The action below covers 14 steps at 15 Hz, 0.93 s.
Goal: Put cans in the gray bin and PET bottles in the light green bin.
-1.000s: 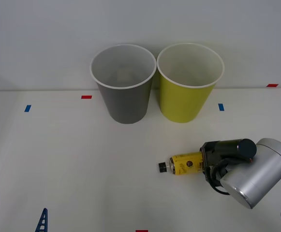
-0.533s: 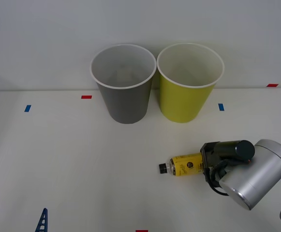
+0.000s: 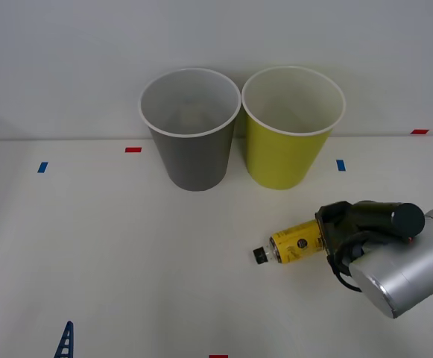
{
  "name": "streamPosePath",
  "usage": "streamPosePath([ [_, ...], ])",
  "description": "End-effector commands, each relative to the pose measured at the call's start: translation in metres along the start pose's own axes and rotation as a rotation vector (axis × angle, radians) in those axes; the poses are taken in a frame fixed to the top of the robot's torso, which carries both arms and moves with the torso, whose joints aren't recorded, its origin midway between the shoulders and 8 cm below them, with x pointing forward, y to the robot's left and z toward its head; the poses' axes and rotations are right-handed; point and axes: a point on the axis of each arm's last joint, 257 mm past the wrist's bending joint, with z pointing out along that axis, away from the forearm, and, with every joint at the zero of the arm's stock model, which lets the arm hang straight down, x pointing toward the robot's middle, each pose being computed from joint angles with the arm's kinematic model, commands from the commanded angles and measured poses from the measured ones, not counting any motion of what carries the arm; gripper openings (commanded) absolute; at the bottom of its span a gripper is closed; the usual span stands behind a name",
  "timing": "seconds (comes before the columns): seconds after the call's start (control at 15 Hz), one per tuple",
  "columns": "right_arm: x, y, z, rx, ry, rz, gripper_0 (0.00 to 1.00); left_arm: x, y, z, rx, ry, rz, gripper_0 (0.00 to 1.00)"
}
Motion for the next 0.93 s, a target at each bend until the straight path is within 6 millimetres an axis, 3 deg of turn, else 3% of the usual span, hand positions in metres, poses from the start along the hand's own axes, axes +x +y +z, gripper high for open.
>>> streamPosePath([
  [0.07,-0.018,0.041,-0.025,-0.131,-0.063,-0.098,0.0,0.0,0.0,0.0,0.0,0.0,0.0,1.0],
  [0.2,-0.029,0.052,-0.041,-0.183,-0.112,-0.179,0.0,0.0,0.0,0.0,0.0,0.0,0.0,1.0],
  [0.53,-0.053,0.055,-0.073,-0.252,-0.246,-0.403,0.0,0.0,0.0,0.0,0.0,0.0,0.0,1.0],
  [0.8,-0.075,0.08,-0.103,-0.296,-0.371,-0.566,0.0,0.0,0.0,0.0,0.0,0.0,0.0,1.0],
  [0.93,-0.082,0.103,-0.122,-0.347,-0.437,-0.654,0.0,0.0,0.0,0.0,0.0,0.0,0.0,1.0],
])
